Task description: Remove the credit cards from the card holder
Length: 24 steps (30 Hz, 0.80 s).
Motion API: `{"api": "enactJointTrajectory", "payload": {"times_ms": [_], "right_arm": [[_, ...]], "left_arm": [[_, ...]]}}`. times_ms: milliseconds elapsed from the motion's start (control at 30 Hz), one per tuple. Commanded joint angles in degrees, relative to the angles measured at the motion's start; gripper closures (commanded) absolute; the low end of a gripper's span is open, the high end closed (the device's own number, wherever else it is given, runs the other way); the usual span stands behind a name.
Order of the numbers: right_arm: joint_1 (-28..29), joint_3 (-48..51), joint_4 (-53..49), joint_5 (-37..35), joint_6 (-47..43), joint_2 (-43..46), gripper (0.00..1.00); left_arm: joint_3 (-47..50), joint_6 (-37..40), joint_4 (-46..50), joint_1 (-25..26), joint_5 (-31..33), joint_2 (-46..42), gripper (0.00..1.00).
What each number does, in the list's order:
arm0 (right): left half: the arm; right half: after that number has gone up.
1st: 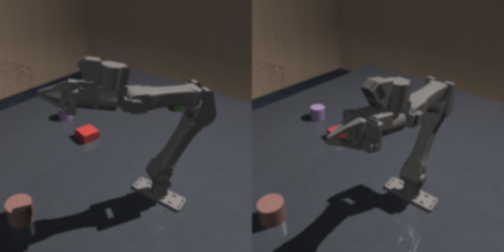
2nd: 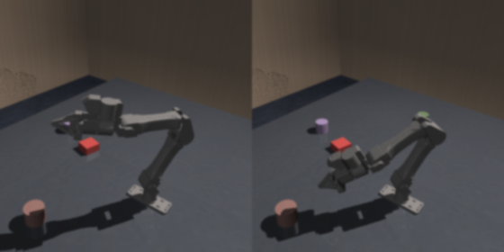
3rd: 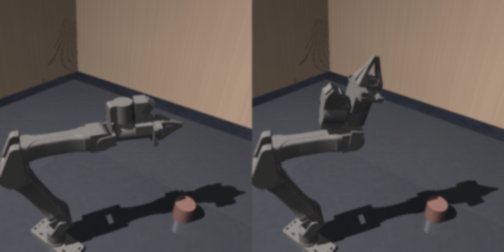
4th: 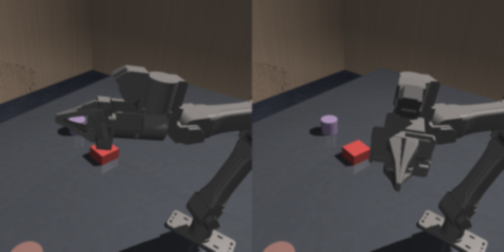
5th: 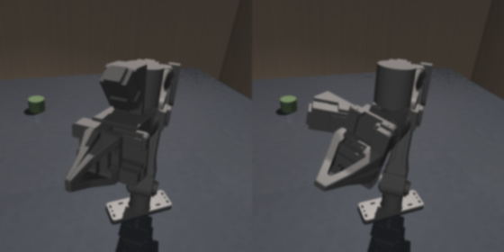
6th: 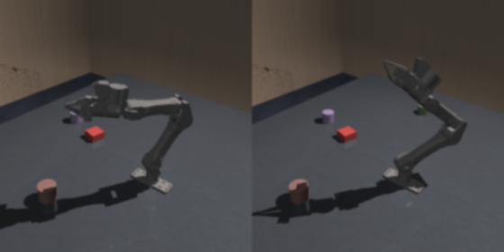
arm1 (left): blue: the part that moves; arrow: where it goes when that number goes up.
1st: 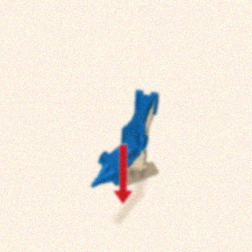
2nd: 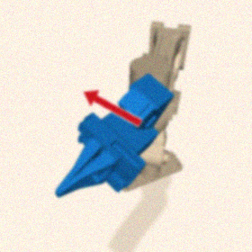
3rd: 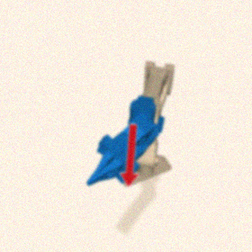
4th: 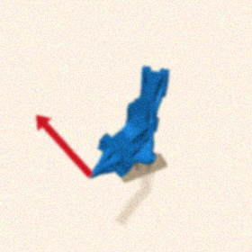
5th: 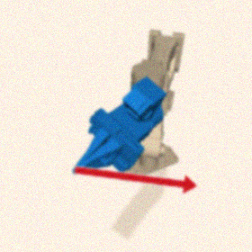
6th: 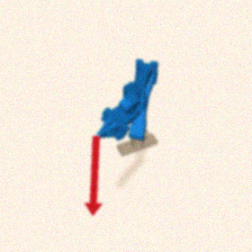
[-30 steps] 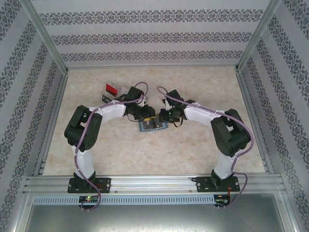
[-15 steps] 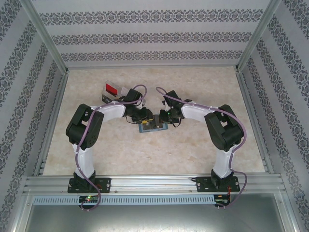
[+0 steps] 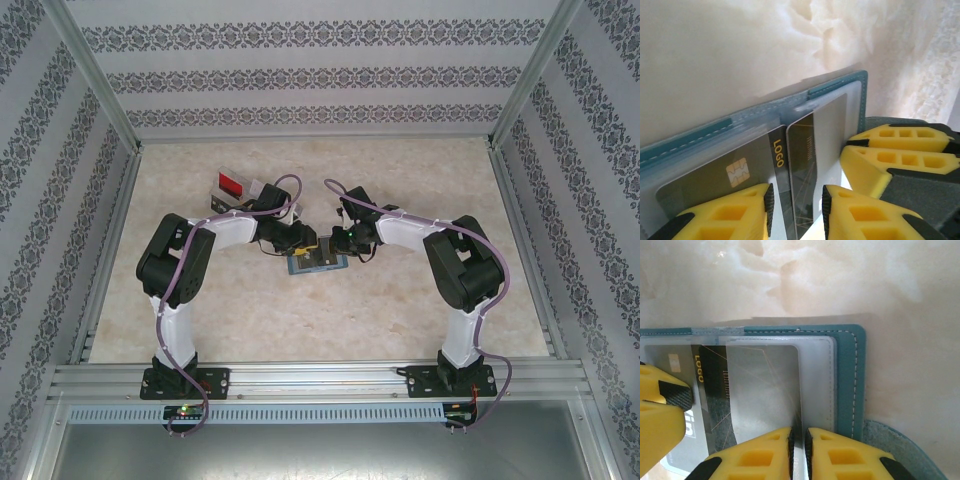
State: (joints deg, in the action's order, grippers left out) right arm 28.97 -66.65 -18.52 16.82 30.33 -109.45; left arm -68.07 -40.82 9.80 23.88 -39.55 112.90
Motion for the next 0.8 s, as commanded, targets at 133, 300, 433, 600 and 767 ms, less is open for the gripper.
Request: {"api": "enactJointTrajectory", "payload": {"times_ms": [133, 300, 433, 600, 767], "right_arm": [[-0.4, 0.4, -1.8, -0.4, 1.1, -3.3, 0.82], [-0.4, 0.6, -1.8, -0.5, 1.0, -3.3, 0.82], [-0.4, 0.7, -1.7, -0.4, 0.9, -3.6, 0.83], [-0.4, 0.7, -1.5, 0.1, 0.7, -3.7, 0.84], [-0.4, 0.8, -1.2, 0.8, 0.6, -4.0, 0.84]], "left_arm": [[-0.9, -0.5, -1.3, -0.2, -0.6, 1.8, 0.66], [-1.3, -0.6, -1.0, -0.1, -0.7, 2.5, 0.65], [-2.0, -1.0, -0.6, 0.2, -0.7, 3.4, 0.65], [-2.8, -0.8, 0.4, 0.2, -0.6, 4.3, 0.66], [-2.9, -0.7, 0.0, 0.2, -1.6, 4.7, 0.66]]}}
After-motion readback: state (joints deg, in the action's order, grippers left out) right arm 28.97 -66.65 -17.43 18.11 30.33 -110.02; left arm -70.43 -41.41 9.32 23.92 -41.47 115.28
